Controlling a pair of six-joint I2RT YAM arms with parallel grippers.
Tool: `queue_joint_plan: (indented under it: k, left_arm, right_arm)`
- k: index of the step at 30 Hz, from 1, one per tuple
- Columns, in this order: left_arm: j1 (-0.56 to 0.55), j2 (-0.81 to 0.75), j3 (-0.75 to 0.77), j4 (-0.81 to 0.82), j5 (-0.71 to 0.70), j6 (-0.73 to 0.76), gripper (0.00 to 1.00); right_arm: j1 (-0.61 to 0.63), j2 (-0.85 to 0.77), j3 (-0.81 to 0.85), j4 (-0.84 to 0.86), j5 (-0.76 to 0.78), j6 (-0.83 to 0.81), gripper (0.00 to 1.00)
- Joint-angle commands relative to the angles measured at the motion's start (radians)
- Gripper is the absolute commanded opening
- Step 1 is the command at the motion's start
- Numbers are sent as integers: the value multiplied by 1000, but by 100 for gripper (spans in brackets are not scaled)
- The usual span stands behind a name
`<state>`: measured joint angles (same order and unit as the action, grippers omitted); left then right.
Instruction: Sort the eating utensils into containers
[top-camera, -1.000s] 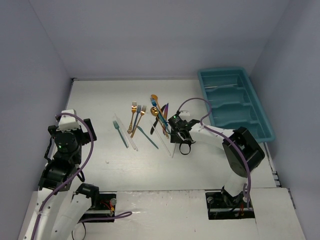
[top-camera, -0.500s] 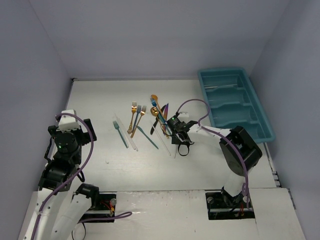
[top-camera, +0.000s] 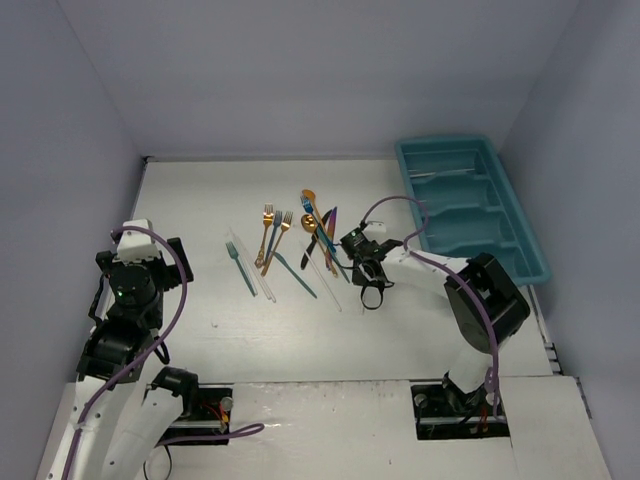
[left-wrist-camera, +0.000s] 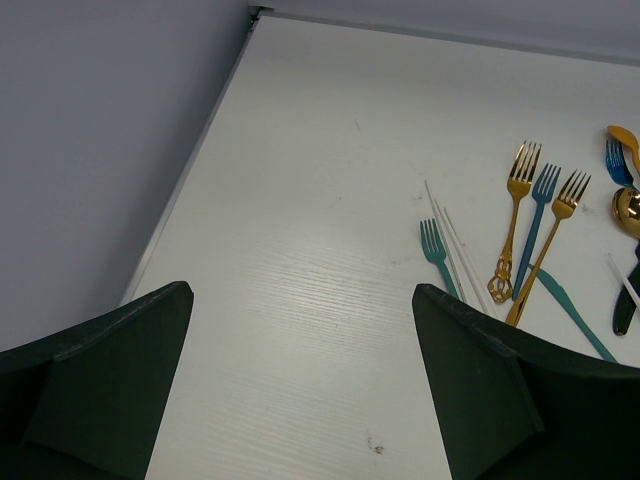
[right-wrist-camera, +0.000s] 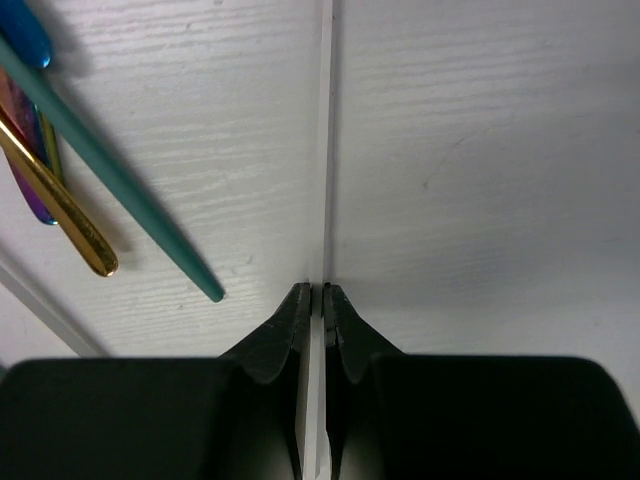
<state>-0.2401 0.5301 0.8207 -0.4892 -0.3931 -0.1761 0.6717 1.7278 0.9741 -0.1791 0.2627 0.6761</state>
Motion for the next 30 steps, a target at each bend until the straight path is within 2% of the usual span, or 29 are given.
queue_joint_plan:
  k: [1,6,14,17,20,30]
  left_arm:
    - [4,10,5,47,-1,-2,90]
    - [4,8,5,47,-3,-2,90]
    - [4,0,4,44,-7,-2,90]
    - [4,-2,5,41,-12,-2,90]
    - [5,-4,6,38,-19,-2,90]
    - [5,15,6,35,-16,-2,90]
  right_arm:
    - [-38,-130,45,-31,79,-7,0]
    - [-107,-218,154,-22,132,-52,0]
    - [-370,-220,329,77,105,-54,0]
    - [-505,-160,372,132,33,22,0]
    - [-590,-79,407,213,49,76,0]
    - [-711,290,678,334,39,219,0]
